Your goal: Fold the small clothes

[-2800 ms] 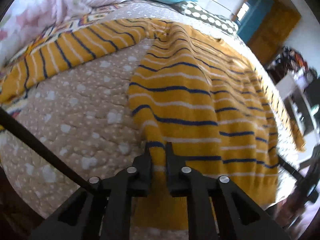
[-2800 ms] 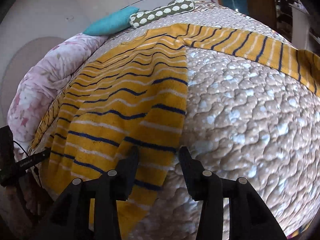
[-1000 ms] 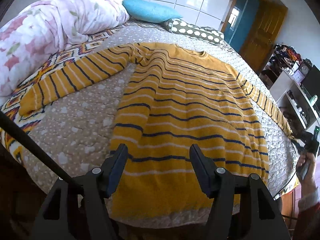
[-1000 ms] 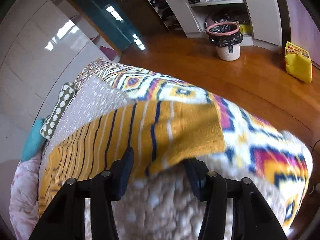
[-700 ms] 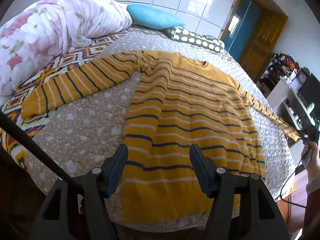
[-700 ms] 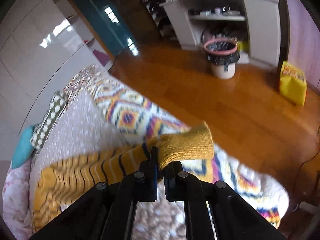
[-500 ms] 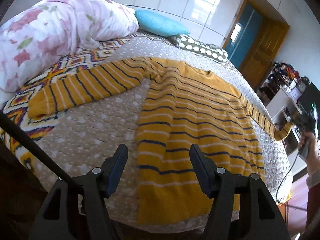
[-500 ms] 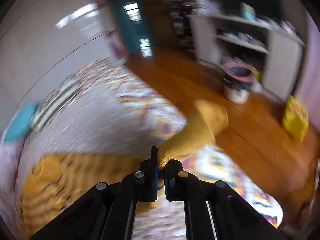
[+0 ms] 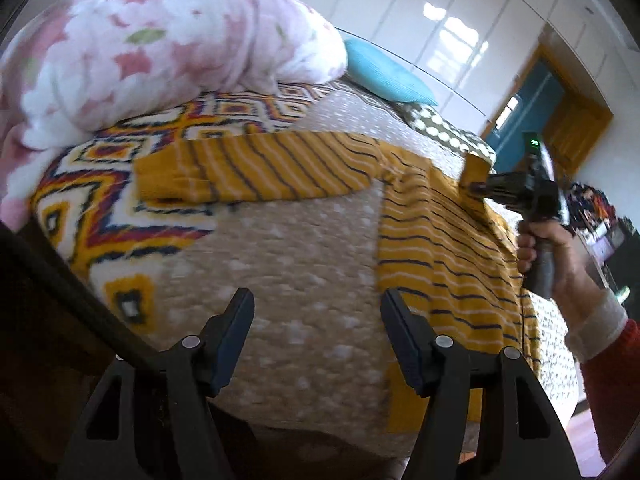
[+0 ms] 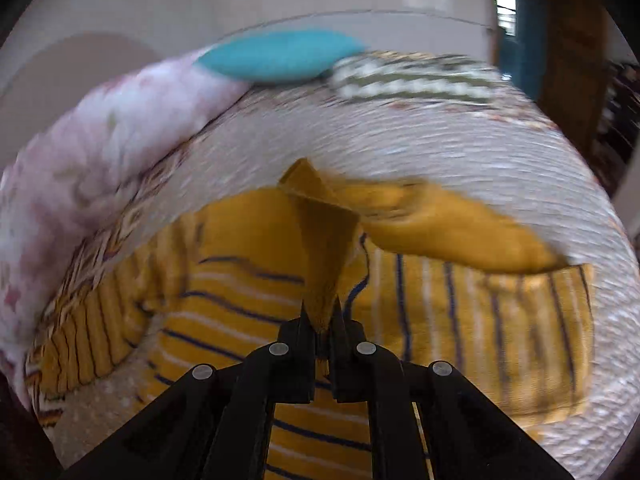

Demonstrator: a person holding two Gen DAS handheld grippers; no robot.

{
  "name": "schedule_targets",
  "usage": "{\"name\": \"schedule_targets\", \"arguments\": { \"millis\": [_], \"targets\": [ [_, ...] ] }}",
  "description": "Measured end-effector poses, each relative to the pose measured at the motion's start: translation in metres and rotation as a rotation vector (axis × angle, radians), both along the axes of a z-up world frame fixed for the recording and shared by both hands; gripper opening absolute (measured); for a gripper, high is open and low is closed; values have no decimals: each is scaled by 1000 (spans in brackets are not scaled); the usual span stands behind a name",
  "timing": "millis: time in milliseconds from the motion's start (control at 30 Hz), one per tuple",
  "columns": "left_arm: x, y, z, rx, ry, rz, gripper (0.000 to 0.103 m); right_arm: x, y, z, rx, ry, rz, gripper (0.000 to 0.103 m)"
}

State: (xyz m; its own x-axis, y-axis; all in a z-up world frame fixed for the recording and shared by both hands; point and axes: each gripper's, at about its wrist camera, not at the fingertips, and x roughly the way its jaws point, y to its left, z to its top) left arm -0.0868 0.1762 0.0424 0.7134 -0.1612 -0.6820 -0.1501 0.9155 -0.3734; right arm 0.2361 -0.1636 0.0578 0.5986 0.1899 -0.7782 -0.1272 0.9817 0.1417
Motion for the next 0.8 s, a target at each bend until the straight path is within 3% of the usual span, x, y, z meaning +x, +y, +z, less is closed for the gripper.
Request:
{"name": "schedule_targets", "arguments": {
  "millis": [167,333,467,567,600,800],
  "targets": [
    [-5,19,-7,7,-3,36,65,15,68,-27,-56,41,78,6],
    [-9,28,-10,-2,-8,57,65,15,96,-42,-176,57,141,6],
    [-14,33,-7,-25,-16,69,65,11,119,-42,-212,58,191,10],
    [-20,39,-4,-26,-20,91,65,4,136,-38,-196,53,242,18],
    [-23,42,-3,-24,-22,101,65,0,140,-36,-187,51,253,28],
    [-39,68,-1,-1,-15,204,67,-39,177,-21,-112,42,408,30]
  ]
}}
